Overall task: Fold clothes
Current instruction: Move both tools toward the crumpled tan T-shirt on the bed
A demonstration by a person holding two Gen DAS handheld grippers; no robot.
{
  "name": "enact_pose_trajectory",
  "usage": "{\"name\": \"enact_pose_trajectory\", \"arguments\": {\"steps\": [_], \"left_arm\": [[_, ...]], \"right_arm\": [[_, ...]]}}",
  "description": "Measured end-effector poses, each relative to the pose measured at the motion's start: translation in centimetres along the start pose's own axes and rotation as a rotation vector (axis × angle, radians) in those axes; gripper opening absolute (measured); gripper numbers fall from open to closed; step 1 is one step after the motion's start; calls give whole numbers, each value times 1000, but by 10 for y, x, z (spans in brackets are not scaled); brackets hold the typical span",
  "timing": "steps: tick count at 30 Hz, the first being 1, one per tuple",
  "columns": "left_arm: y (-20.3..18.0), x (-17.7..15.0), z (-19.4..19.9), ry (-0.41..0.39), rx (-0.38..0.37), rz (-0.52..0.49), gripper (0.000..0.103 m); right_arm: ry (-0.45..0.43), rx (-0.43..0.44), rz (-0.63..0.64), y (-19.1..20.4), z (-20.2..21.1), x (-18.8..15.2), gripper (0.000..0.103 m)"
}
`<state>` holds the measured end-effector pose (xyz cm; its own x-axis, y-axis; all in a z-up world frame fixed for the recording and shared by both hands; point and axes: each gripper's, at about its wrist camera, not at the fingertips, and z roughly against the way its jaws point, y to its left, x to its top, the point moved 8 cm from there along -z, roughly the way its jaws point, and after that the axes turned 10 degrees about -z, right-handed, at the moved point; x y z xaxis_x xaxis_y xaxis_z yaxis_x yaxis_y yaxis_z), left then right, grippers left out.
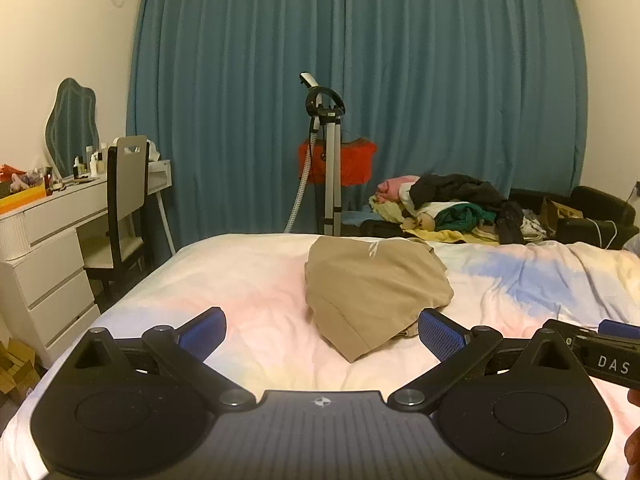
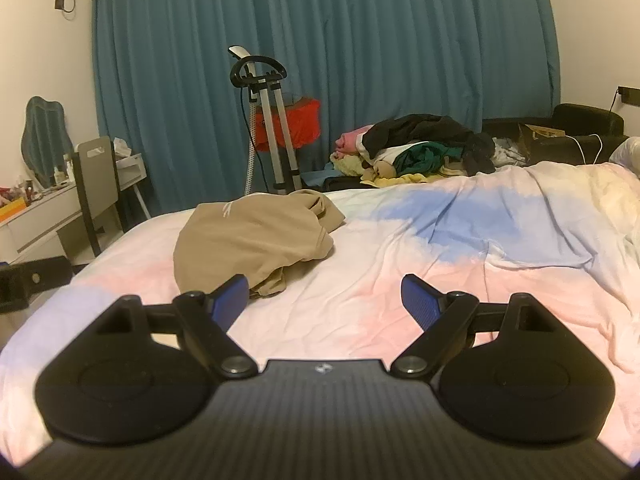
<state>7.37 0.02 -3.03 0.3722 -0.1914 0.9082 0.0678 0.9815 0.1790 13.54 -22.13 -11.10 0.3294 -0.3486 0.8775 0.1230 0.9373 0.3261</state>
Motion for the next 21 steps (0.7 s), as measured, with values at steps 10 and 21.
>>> {"name": "enact_pose_trajectory", "arguments": {"steps": [10,21], "left_arm": [[-4,-2,12,-22,0,2,103],[-7,-1,11,-39,9,9,103]], "right_arm": [[11,-14,-1,6,5,15,85],[-42,-9,13,11,20,31,85]]}}
